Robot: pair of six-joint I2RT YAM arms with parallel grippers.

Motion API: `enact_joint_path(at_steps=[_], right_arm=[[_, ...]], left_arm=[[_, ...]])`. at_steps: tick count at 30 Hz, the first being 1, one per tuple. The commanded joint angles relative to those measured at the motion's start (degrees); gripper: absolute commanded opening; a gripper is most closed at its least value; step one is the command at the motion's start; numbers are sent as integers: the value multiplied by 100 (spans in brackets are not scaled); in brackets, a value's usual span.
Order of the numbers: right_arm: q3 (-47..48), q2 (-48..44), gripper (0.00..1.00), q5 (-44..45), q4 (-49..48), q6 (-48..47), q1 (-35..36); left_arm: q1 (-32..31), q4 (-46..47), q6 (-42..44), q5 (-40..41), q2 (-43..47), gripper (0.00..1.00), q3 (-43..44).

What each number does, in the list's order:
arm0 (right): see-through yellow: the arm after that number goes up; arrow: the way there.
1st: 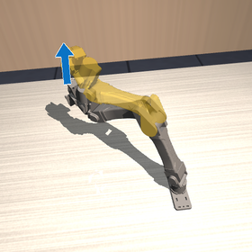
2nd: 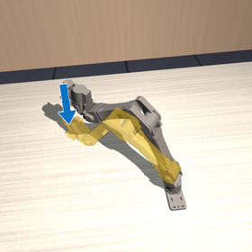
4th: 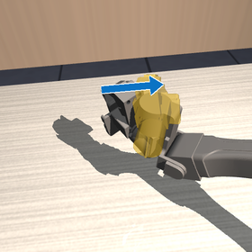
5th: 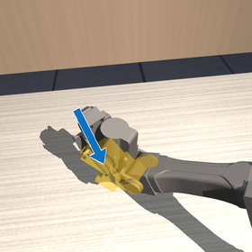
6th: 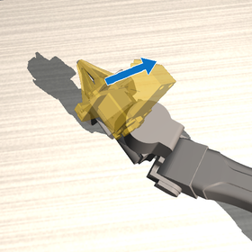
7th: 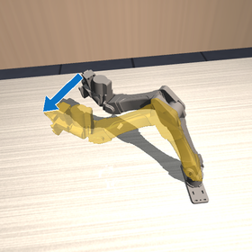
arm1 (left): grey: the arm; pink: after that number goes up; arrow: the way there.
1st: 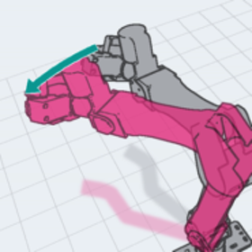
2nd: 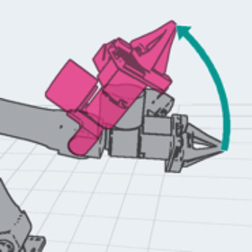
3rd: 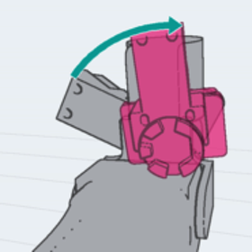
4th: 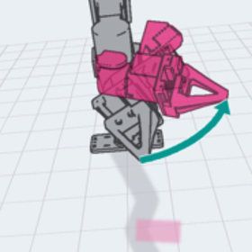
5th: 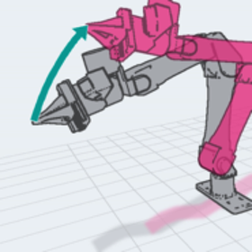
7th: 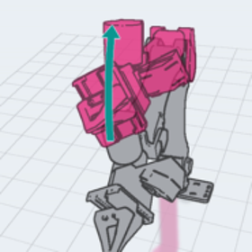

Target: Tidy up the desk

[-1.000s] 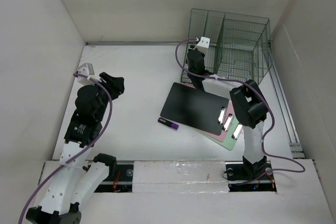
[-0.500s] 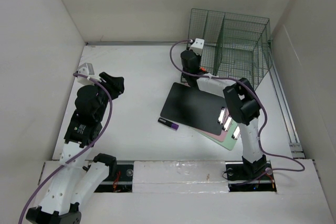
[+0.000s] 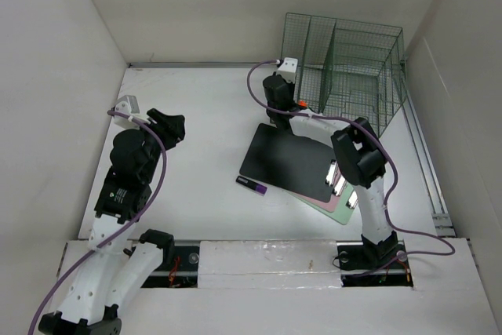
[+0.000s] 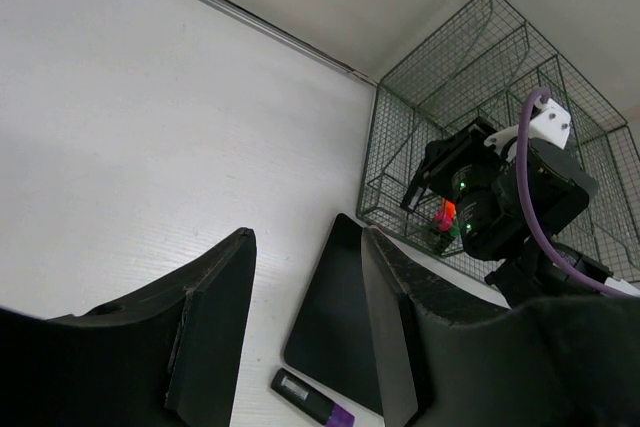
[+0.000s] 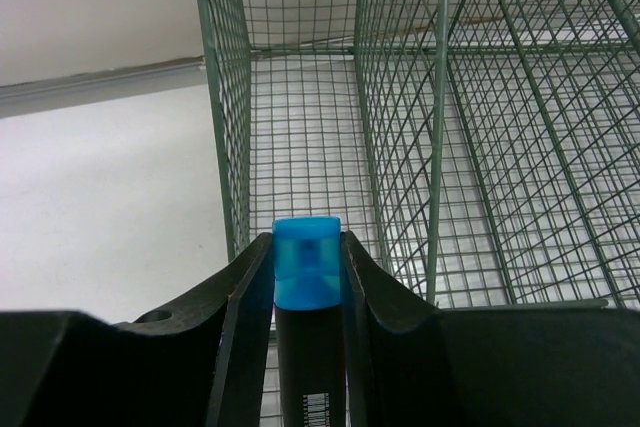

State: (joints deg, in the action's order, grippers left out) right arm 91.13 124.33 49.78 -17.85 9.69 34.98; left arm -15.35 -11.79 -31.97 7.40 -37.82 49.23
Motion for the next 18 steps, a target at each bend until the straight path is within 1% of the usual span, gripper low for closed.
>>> enact_joint_path(at_steps=[1, 13, 18], right_arm=[[273, 91, 14, 129, 97, -55, 44], [414, 196, 19, 207, 510, -55, 44], [625, 328, 20, 234, 712, -64, 97]], left_arm=[[15, 318, 76, -89, 82, 43, 43], [15, 327, 76, -133, 73, 43, 34], [15, 335, 76, -133, 64, 43, 34]])
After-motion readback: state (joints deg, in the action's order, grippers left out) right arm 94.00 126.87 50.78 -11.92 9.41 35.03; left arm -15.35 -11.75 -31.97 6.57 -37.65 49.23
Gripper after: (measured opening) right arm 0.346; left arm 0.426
